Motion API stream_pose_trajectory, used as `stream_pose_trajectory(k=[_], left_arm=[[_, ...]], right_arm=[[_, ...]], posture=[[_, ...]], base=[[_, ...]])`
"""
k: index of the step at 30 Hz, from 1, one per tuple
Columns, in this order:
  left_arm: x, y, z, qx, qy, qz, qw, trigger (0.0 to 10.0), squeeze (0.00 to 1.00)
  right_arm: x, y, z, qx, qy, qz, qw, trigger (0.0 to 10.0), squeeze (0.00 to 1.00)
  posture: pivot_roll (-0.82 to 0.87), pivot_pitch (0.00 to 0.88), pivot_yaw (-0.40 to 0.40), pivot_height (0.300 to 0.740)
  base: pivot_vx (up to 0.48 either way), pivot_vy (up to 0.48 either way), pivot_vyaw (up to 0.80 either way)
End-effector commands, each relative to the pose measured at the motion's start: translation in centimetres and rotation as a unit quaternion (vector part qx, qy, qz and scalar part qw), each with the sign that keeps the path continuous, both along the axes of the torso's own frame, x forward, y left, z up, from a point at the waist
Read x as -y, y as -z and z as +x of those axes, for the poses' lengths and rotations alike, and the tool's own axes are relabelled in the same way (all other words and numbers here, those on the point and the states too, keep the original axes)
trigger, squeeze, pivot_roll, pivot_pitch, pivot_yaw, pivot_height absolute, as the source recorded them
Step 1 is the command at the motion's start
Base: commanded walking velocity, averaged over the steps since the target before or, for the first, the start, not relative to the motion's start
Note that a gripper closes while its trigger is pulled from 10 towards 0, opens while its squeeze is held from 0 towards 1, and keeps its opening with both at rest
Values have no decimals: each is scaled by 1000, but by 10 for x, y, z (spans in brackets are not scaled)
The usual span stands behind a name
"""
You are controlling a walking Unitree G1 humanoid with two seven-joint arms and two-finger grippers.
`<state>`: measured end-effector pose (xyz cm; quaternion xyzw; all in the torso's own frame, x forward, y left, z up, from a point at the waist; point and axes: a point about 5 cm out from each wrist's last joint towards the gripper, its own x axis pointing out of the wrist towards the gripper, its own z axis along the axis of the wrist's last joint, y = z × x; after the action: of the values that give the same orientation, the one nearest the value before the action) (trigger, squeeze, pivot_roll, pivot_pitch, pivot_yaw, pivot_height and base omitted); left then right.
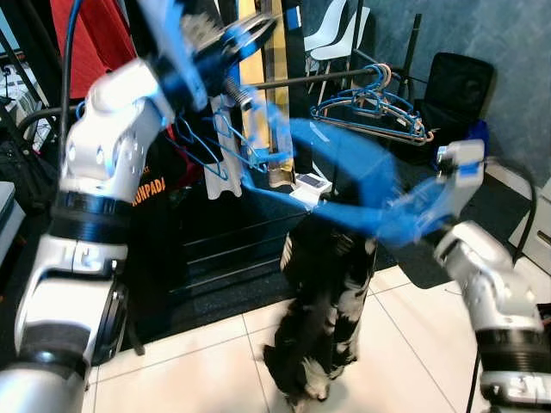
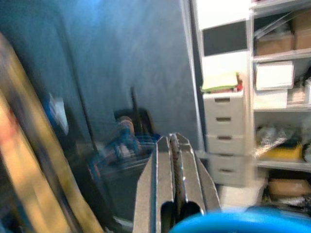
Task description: Hang hanger
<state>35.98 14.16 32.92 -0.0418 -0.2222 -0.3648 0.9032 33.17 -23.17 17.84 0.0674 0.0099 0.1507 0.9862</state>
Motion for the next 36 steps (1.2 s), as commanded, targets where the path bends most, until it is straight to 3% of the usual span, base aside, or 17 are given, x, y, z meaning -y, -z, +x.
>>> stream_pose_trajectory(k=[1,5,10,11,13,14,15,16,19,20,21,22,24,25,27,29,36], left_arm=[[-5,2,-4,-27,23,-63,997,10000,0],[-15,12,-6,-69,23,-145,987,10000,0],[-22,23,-1,-94,-15,-159,983,10000,0],[-30,38,5,-123,-75,-158,977,10000,0],[-30,38,5,-123,-75,-158,977,10000,0],[-42,64,10,-163,-159,-148,962,10000,0],[-42,64,10,-163,-159,-148,962,10000,0],[-52,91,10,-193,-229,-117,947,10000,0],[-52,91,10,-193,-229,-117,947,10000,0],[-61,130,3,-233,-284,-70,927,10000,0],[-61,130,3,-233,-284,-70,927,10000,0],[-65,168,-9,-270,-313,-28,910,10000,0],[-65,168,-9,-270,-313,-28,910,10000,0],[-64,204,-26,-302,-315,18,900,10000,0],[-64,204,-26,-302,-315,18,900,10000,0],[-59,259,-58,-349,-289,104,885,10000,0],[-57,305,-89,-387,-273,200,858,10000,0]], right_arm=[[2,-4,1,10,10,9,1000,0,0],[4,-3,2,10,22,23,999,0,0],[5,-4,2,17,28,30,999,0,0],[4,-5,3,16,32,30,999,0,0],[4,-5,3,16,32,30,999,0,0],[1,-4,2,22,18,34,999,0,0],[1,-4,2,22,18,34,999,0,0],[-2,-1,1,22,1,27,999,0,0],[-2,-1,1,22,1,27,999,0,0],[-3,10,-3,13,-9,22,1000,0,0],[-3,10,-3,13,-9,22,1000,0,0],[-1,27,-8,-4,-11,22,1000,0,0],[-1,27,-8,-4,-11,22,1000,0,0],[5,52,-16,-41,0,13,999,0,0],[5,52,-16,-41,0,13,999,0,0],[14,97,-34,-110,21,10,994,0,4],[15,121,-50,-147,23,13,989,0,20]], posture=[[-28,0,25,740],[-25,1,32,740],[-28,0,34,740],[-33,0,31,740],[-33,0,31,740],[-46,0,38,740],[-46,0,38,740],[-46,0,38,740],[-46,0,38,740],[-48,0,37,740],[-48,0,37,740],[-42,0,26,740],[-42,0,26,740],[-41,0,19,740],[-41,0,19,740],[-36,0,18,740],[-37,0,21,740]], base=[[0,0,0],[0,0,0],[0,0,0],[0,0,0],[0,0,0],[0,0,0],[0,0,0],[0,0,750],[0,0,750],[0,0,725],[0,0,725],[0,0,725],[0,0,725],[0,0,725],[0,0,725],[0,0,725],[0,0,721]])
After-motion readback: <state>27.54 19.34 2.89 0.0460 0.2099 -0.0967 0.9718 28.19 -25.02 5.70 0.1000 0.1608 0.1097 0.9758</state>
